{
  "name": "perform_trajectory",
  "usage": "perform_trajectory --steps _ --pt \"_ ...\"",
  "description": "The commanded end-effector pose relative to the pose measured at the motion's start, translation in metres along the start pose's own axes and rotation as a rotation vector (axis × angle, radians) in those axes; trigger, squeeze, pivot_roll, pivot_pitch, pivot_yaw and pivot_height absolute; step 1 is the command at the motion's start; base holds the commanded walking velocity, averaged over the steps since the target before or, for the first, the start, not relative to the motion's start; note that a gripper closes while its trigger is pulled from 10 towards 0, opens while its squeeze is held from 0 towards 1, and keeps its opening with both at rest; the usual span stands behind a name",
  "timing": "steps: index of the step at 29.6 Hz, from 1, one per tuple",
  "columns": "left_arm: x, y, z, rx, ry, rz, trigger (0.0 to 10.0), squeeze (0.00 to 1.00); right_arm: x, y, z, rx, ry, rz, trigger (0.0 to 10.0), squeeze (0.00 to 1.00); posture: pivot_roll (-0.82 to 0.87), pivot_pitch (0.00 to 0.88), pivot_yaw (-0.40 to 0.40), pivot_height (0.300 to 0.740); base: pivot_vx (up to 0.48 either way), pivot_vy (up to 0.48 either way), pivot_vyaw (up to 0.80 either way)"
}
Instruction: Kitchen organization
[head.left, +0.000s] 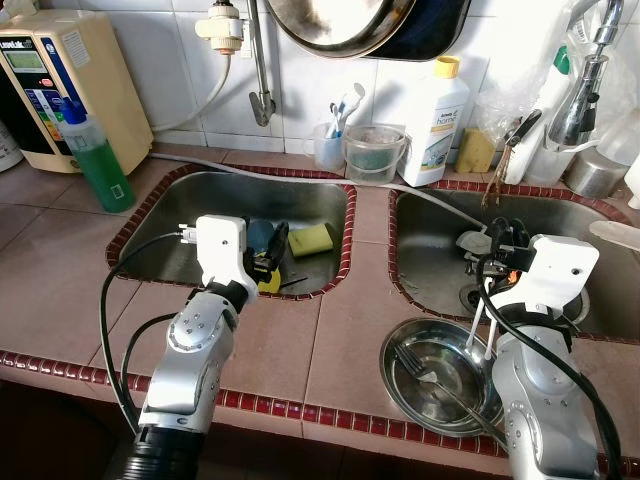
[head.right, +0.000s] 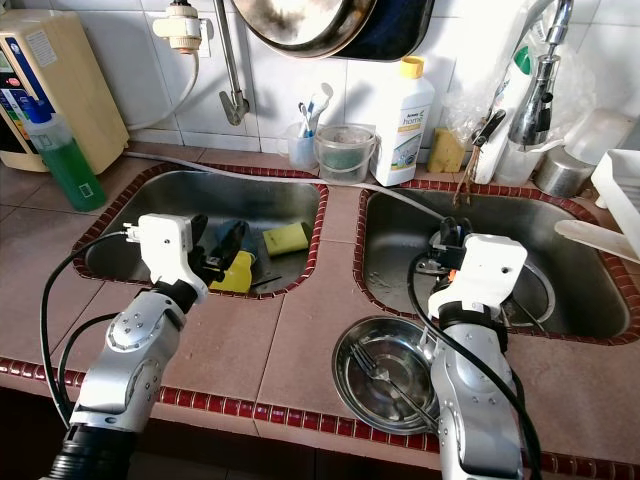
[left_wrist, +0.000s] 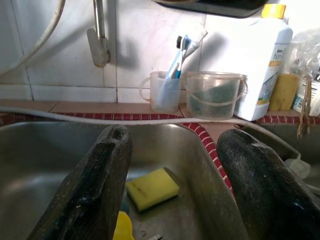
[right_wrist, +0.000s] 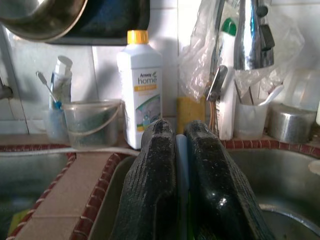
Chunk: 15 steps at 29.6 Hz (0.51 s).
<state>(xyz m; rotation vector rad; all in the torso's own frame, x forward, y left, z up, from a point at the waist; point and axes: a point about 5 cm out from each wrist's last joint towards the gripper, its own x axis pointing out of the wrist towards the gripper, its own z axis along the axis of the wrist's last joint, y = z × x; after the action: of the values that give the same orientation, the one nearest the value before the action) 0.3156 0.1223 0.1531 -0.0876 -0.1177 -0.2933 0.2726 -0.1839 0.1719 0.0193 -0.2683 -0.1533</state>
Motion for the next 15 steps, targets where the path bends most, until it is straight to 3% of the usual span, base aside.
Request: perform_trajectory --steps 1,8,15 --pt "0.0025 0.0030 0.0049 0.015 -0.010 -0.005 10.0 0.00 0.0024 0.0002 0.0104 -0.001 -0.048 -0.008 10.0 0.00 -0.24 0.000 0.038 0.740 0.000 0.000 0.00" --pt "0.0032 0.0038 0.0039 0.007 0.007 -0.022 10.0 0.00 0.0012 -0.0004 0.0164 0.016 -0.077 -0.021 10.0 0.00 -0.24 0.000 0.045 0.740 0.000 0.000 0.00" --pt "0.0026 0.0036 0.0036 0.008 0.015 -0.041 10.0 0.00 0.0004 0.0019 0.0179 0.020 -0.081 -0.018 10.0 0.00 -0.24 0.001 0.051 0.740 0.000 0.309 0.00"
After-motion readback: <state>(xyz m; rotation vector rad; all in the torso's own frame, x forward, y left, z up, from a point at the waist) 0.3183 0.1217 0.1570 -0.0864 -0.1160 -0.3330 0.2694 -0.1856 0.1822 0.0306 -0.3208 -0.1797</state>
